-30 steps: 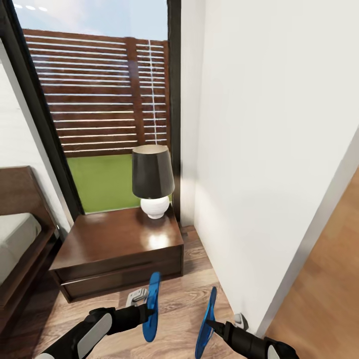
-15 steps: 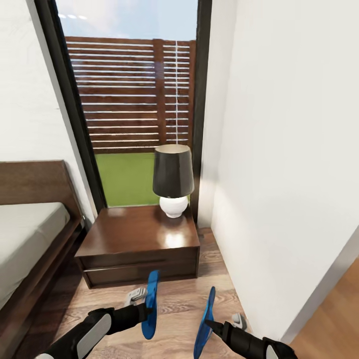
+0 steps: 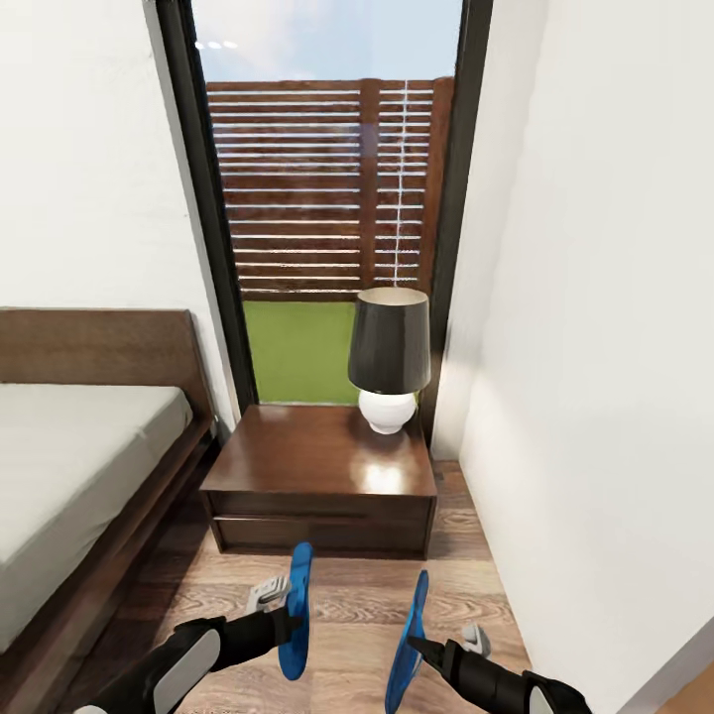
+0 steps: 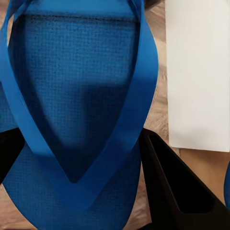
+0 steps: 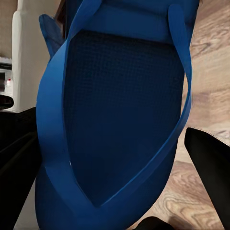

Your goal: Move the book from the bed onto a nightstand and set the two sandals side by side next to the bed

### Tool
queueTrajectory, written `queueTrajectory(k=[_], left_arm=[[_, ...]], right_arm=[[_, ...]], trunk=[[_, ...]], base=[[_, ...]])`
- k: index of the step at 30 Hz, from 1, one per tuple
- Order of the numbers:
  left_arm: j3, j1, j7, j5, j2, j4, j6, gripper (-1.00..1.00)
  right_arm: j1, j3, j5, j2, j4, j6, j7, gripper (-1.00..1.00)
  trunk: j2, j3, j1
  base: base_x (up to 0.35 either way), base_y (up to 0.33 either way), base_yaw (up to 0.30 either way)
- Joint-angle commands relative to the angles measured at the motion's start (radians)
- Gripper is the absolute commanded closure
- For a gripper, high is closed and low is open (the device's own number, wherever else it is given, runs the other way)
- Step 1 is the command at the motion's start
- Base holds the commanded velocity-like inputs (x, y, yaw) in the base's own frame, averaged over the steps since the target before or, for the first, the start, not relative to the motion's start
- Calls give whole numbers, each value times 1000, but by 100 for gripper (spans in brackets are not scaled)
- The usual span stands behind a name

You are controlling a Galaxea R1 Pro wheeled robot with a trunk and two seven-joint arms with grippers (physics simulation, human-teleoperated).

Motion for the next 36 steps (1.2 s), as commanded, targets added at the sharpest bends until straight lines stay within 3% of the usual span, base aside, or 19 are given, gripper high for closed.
queueTrajectory(k=[1, 8, 11, 13, 14, 17, 19, 22, 28, 36], left_arm=[[-4, -1, -1, 5, 1, 0, 2, 100], [-11, -1, -3, 3, 1, 0, 3, 100], [-41, -1, -3, 4, 1, 16, 2, 100], [-82, -1, -5, 5, 1, 50, -13, 100], [-110, -1, -7, 5, 1, 81, -41, 100], [-137, -1, -58, 6, 1, 149, -123, 100], [-143, -1, -138, 5, 1, 178, -157, 100], [-146, -1, -203, 4, 1, 214, -182, 100], [-147, -1, -225, 6, 0, 247, -265, 100], [-147, -1, -225, 7, -12, 261, -280, 100]], right_arm=[[0, -2, -5, 0, 0, 8, 2, 100], [1, -3, -6, -8, 11, 7, 3, 100], [1, -5, -6, -12, 19, 4, 4, 100], [3, -5, -7, -15, 42, -2, 5, 100], [5, -6, -7, -32, 71, -15, 5, 100], [7, -6, -6, -80, 155, -76, 6, 100], [7, -6, -5, -97, 193, -115, 7, 100], [7, -7, -5, -112, 214, -138, 7, 100], [8, -5, -5, -120, 224, -148, 7, 100], [9, -5, -5, -121, 226, -150, 6, 100]], trunk=[[0, -1, 0], [0, -1, 0], [0, -1, 0], [0, -1, 0], [0, -1, 0], [0, -1, 0], [0, -1, 0], [0, -1, 0], [0, -3, 0], [0, -7, 0]], base=[[0, 0, 293], [0, 0, 293], [0, 0, 293], [0, 0, 293], [0, 0, 293], [0, 0, 293], [0, 0, 294], [0, 0, 293], [0, 0, 287], [0, 0, 285]])
